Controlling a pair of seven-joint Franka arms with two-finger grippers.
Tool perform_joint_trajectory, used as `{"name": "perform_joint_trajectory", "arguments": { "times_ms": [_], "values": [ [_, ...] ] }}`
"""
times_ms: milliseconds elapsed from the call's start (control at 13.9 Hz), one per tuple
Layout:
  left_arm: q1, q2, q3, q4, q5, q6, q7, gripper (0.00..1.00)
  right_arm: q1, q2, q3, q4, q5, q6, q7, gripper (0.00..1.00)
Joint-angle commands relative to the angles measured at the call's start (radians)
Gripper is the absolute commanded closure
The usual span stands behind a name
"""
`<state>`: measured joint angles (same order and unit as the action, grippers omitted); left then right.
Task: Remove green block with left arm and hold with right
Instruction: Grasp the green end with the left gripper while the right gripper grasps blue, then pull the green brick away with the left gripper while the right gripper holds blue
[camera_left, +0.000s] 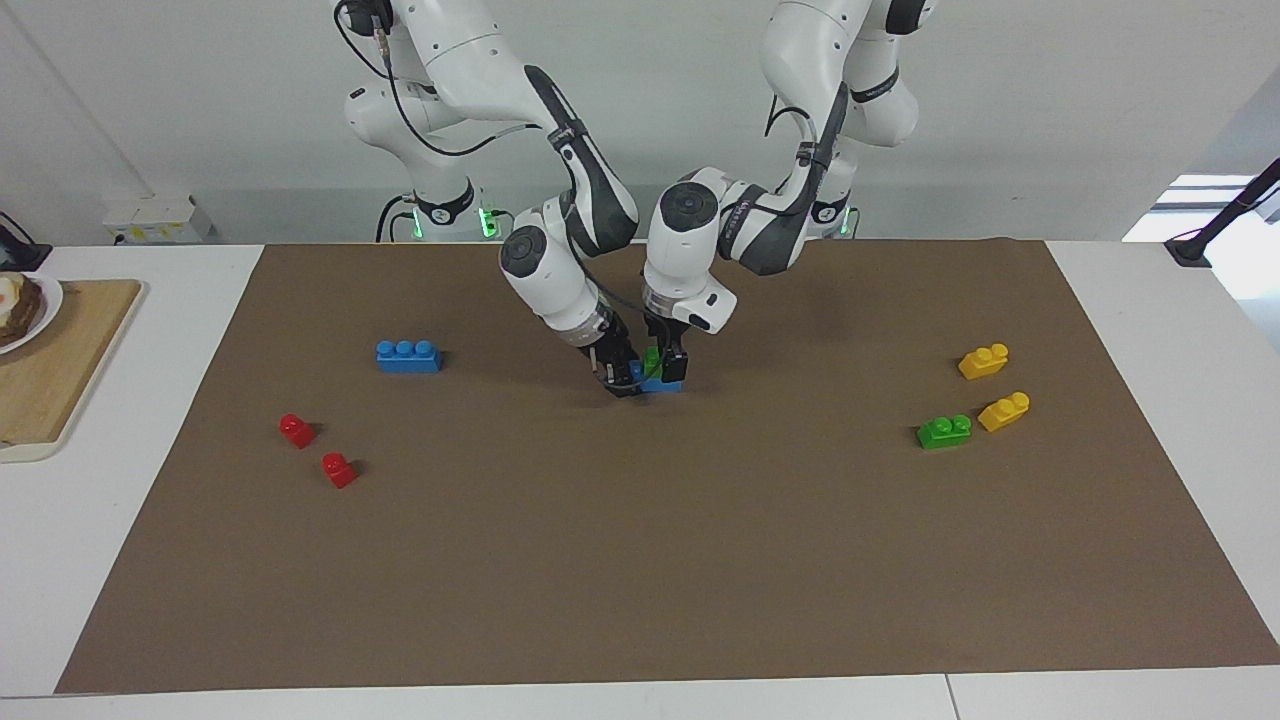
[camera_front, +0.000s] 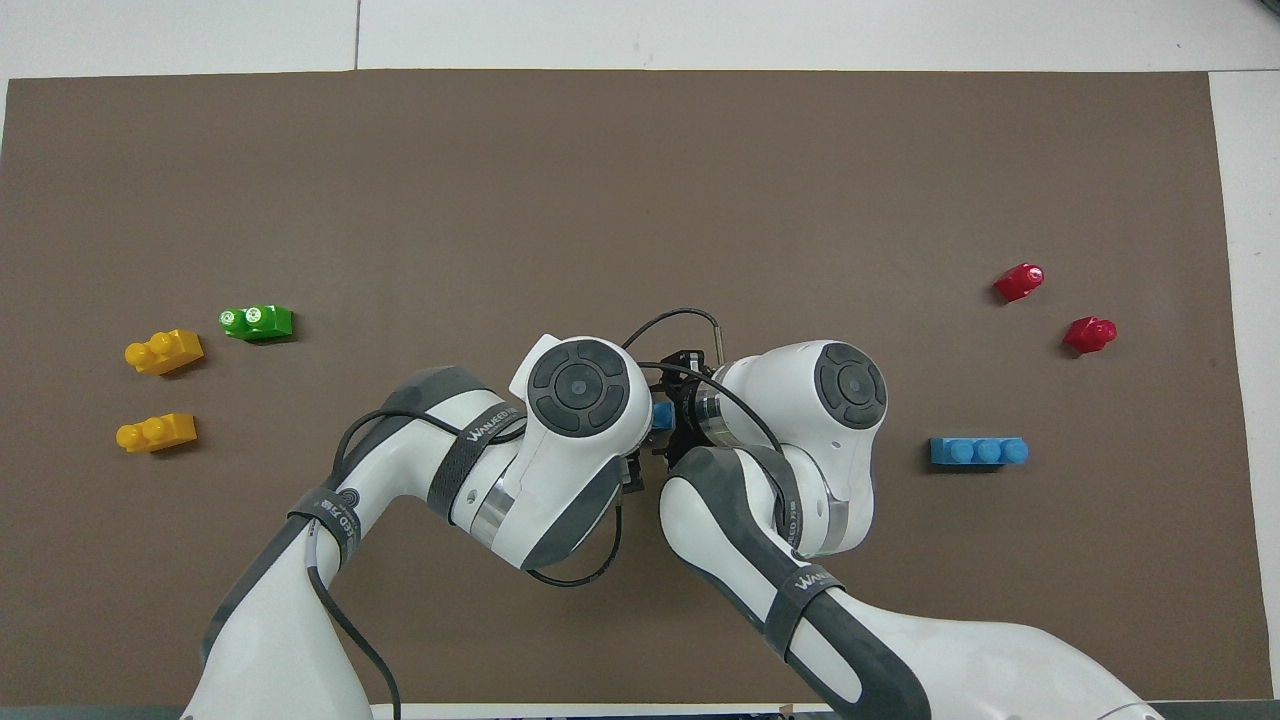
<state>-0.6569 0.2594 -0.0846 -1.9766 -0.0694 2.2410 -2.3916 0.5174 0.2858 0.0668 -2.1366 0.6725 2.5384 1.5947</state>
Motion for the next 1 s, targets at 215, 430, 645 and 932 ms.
{"name": "perform_joint_trajectory", "arguments": {
  "times_ms": [215,430,645,932],
  "values": [
    [-0.015,-0.020,0.011,-0.031,0.019,0.025,-0.024,0.00,0.003,0.007,0.002,-0.002,0.075,0.045,-0.015,1.00],
    [-0.015,-0.020,0.009,-0.031,0.019,0.028,-0.024,0.00,0.004,0.009,0.004,-0.003,0.075,0.057,-0.016,1.00],
    [-0.015,-0.020,0.009,-0.031,0.019,0.028,-0.026,0.04,0.006,0.009,0.002,-0.005,0.075,0.057,-0.025,1.00],
    [-0.015,-0.019,0.011,-0.025,0.019,0.028,-0.029,0.52,0.006,0.009,0.002,-0.005,0.075,0.057,-0.048,1.00]
  ]
}}
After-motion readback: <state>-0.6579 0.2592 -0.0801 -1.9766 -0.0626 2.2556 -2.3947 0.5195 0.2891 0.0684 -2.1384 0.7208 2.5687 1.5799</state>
